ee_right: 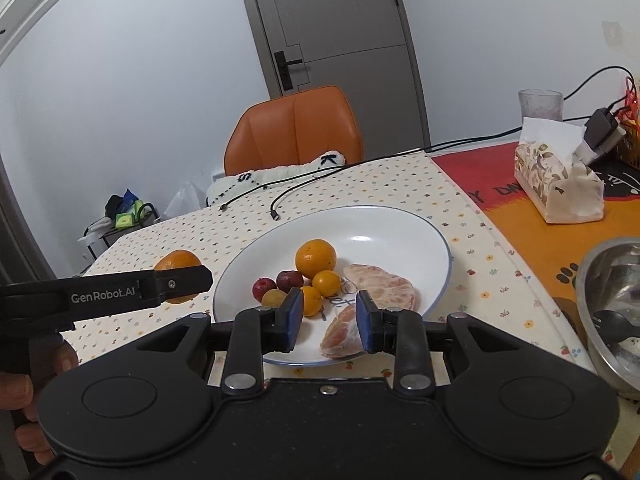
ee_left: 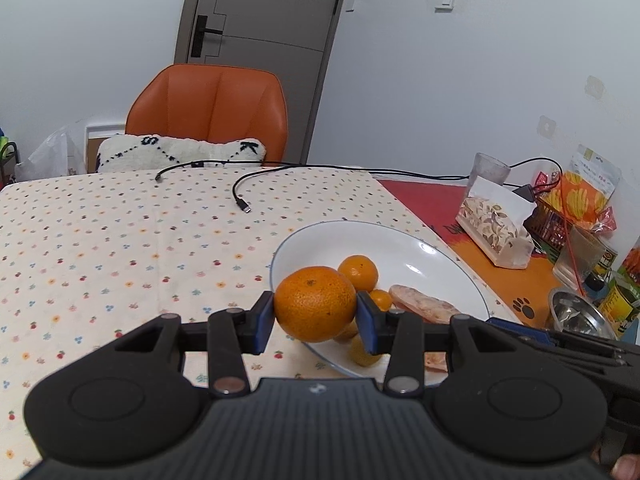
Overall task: Organize fruits
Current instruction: 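Carry the orange in the left tool while the right tool carries the kiwi to the plate, then open the left tool over the plate while the right tool releases the kiwi there, then withdraw both tools up and away from the plate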
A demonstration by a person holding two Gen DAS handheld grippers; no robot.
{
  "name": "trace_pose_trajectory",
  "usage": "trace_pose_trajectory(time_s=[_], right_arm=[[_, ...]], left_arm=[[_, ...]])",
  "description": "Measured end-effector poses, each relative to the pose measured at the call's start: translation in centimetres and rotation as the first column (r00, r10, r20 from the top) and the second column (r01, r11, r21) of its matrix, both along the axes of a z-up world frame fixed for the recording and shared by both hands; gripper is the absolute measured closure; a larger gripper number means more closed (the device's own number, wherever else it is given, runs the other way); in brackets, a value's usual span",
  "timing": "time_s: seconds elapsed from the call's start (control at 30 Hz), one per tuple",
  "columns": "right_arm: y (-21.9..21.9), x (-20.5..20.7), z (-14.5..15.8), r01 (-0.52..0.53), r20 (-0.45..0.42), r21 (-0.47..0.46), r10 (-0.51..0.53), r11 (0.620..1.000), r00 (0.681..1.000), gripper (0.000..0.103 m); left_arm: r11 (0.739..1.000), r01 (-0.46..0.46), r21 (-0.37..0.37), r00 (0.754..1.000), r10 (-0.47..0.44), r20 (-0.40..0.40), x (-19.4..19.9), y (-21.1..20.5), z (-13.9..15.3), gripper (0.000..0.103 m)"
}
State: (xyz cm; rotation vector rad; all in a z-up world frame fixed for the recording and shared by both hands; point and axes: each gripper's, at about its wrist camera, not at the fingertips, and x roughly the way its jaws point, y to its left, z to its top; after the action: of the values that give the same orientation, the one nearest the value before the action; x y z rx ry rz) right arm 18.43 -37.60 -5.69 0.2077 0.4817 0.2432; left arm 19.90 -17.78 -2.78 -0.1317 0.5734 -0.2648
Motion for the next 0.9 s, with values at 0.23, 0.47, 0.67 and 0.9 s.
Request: trace_pose_trajectory(time_s=[0.23, 0.47, 0.67, 0.9], right_arm=[[-0.5, -0.3, -0.1, 0.000, 0.004, 0.014, 0.000, 1.000, 1.000, 0.073], [-0.6, -0.3, -0.3, -0.004, 0.003, 0.024, 0.004, 1.000, 1.000, 0.073], [0.0, -0.4, -0.3, -0.021, 0.003, 0.029, 0.021, 0.999, 1.000, 0.072], [0.9, -0.7, -0.3, -0.039, 0.001, 0.032, 0.039, 0.999, 0.999, 0.070]], left_arm=[[1.000, 0.017, -0.007, 1.000, -0.017, 0.000, 0.1, -0.9, 0.2, 0.057], [0.999, -0.032, 0.002, 0.999, 0.032, -0.016, -0.2, 0.7, 0.2, 0.045], [0.997, -0.075, 0.020, 0.997, 0.076, -0.012, -0.8, 2.5, 0.2, 0.033], [0.993, -0.111, 0.036, 0.994, 0.112, -0.015, -1.8, 3.9, 0.5, 0.023]])
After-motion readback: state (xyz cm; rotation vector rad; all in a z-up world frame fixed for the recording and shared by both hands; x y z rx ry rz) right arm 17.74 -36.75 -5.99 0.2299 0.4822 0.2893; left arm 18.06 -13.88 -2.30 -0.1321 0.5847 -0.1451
